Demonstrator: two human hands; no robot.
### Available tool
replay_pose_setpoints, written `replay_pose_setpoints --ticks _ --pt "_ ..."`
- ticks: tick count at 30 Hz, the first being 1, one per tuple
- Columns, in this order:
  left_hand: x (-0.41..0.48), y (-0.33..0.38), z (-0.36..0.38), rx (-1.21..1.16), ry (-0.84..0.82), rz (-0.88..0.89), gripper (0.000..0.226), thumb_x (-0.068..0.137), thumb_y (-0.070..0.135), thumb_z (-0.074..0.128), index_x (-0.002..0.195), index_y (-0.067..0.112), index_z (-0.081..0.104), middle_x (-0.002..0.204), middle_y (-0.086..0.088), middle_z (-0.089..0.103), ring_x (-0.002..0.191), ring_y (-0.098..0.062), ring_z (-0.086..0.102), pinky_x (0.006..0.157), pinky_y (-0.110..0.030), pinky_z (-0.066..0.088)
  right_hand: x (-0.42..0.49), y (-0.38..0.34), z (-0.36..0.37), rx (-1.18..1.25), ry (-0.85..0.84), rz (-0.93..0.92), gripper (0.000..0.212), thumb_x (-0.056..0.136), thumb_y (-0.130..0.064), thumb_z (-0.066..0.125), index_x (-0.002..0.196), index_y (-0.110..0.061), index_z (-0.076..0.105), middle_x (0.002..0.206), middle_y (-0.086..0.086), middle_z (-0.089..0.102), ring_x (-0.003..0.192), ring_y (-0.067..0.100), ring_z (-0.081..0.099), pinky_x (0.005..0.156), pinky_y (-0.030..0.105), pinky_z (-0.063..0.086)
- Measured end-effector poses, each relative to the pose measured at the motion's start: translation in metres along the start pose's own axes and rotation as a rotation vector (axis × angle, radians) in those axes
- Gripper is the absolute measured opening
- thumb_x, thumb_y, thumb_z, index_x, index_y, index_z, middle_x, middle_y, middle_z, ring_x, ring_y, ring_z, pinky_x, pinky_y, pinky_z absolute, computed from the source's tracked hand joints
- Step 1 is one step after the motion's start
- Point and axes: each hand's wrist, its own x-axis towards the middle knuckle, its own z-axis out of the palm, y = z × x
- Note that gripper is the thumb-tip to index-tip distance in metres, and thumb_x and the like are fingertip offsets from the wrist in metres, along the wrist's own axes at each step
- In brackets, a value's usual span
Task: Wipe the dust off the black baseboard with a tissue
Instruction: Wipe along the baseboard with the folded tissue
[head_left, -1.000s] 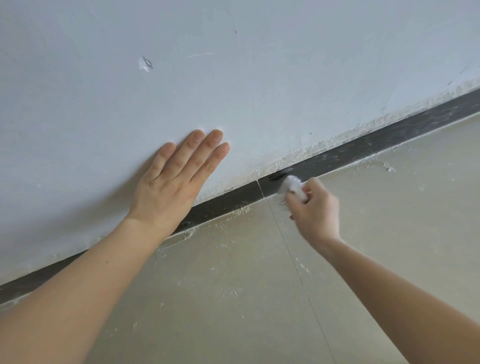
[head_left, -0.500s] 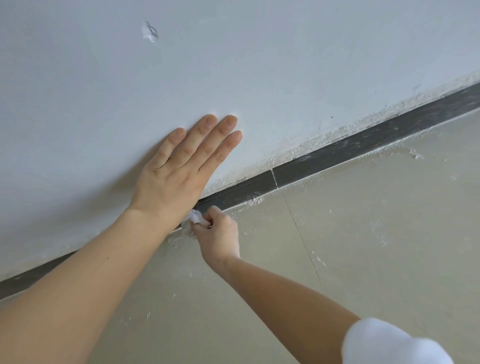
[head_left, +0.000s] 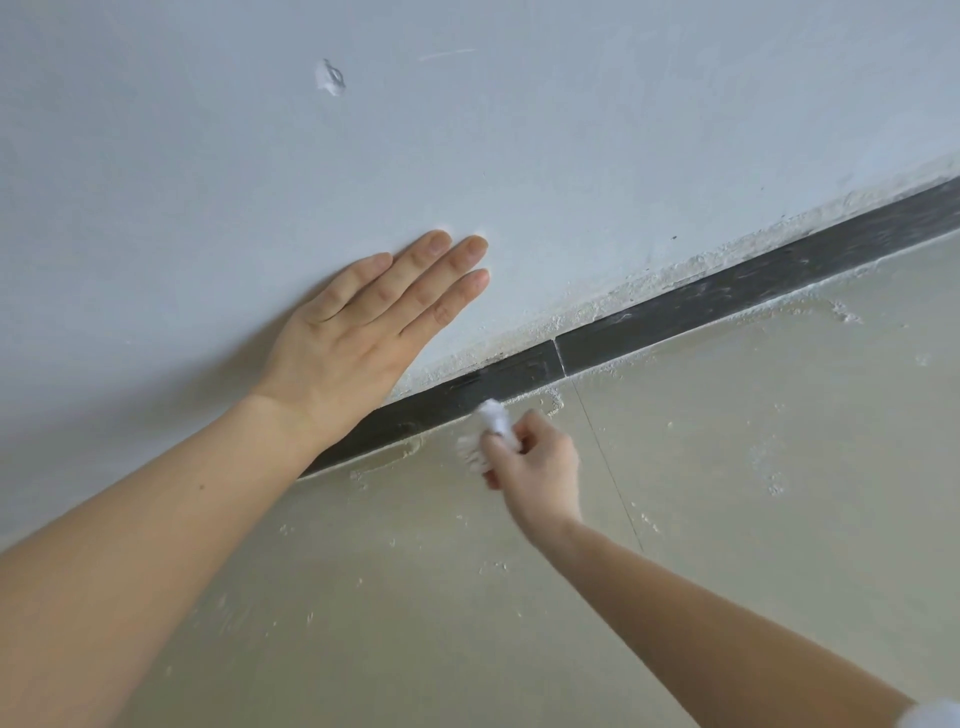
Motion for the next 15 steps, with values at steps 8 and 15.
replay_pose_setpoints --ticks 8,15 --pt "-0.001 -0.004 -0.005 -0.009 -0.005 0.027 0.076 0.095 0.027 0.048 0.155 0.018 0.004 0.161 -0.001 -0.008 0.147 -0.021 -0.008 0.116 -0.031 0.006 0.006 -0.029 0.030 -0.007 -0.063 -0.078 0.028 0.080 -0.018 0.061 0.062 -0.014 0.040 0.059 0.004 0.048 0.058 0.018 0.050 0.056 0.043 0.051" --pt "0.001 0.008 -0.004 -0.018 0.012 -0.041 0.078 0.091 0.020 0.053 0.155 0.020 0.008 0.161 0.000 -0.006 0.147 -0.023 -0.009 0.118 -0.033 0.004 0.037 -0.032 -0.063 0.087 0.345 0.004 0.023 0.077 -0.014 0.061 0.063 -0.011 0.043 0.055 0.001 0.049 0.054 0.023 0.061 0.061 0.048 0.057"
